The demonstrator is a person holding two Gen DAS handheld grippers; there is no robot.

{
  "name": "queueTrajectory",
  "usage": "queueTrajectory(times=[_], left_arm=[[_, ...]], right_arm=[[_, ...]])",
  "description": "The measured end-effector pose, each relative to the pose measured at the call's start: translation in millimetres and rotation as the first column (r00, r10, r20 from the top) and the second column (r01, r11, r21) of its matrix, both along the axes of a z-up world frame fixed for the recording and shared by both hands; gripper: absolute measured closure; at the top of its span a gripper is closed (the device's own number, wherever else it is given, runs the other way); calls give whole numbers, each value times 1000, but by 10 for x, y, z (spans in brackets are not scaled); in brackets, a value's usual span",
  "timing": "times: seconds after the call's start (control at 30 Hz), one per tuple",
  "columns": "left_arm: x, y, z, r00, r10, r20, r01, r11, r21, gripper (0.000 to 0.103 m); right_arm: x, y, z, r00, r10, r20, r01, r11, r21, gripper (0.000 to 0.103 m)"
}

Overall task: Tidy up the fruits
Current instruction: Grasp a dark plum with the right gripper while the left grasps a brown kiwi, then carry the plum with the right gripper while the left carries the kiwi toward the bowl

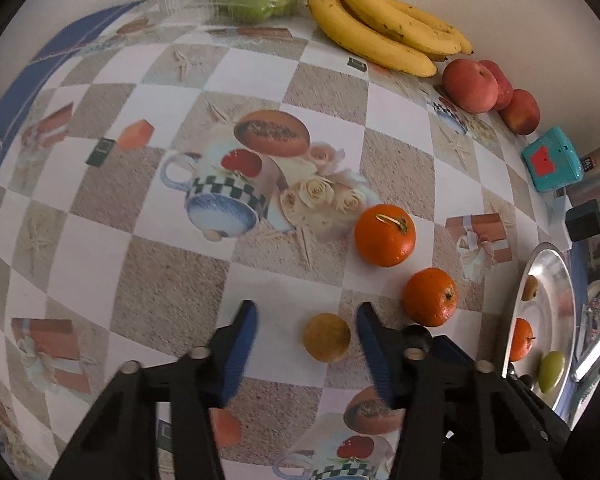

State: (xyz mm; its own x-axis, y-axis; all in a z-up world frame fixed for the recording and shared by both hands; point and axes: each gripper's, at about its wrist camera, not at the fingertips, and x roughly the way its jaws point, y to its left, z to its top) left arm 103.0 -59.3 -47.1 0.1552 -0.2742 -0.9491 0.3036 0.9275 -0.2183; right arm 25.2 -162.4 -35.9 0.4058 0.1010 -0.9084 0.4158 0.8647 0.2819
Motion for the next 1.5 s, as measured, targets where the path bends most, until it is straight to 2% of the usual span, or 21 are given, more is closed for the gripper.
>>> queueTrajectory(times=[0.07, 0.2, 0.37, 1.07, 1.5], left_arm=[[-4, -4, -2, 1000, -1, -7, 1, 1000, -5, 54], [-16, -16, -9, 1000, -7, -19, 7, 1000, -20, 67], [-22, -18, -21, 999, -4, -36, 2, 999, -41, 76], [-23, 53, 129, 1000, 23, -10, -24, 997, -68, 76], [-25, 130, 441, 995, 58, 75, -51, 995, -86, 77]], right_arm=[[0, 2, -3, 1000, 3, 0, -3, 1000, 1, 66], [14, 1, -9, 1000, 5, 1, -5, 1000, -2, 68], [18, 3, -9, 1000, 6, 0, -6, 1000, -6, 71], [-23, -12, 22, 1000, 0, 14, -1, 1000, 19, 75], [-163, -81, 331, 997, -18, 79, 16, 999, 29, 75]])
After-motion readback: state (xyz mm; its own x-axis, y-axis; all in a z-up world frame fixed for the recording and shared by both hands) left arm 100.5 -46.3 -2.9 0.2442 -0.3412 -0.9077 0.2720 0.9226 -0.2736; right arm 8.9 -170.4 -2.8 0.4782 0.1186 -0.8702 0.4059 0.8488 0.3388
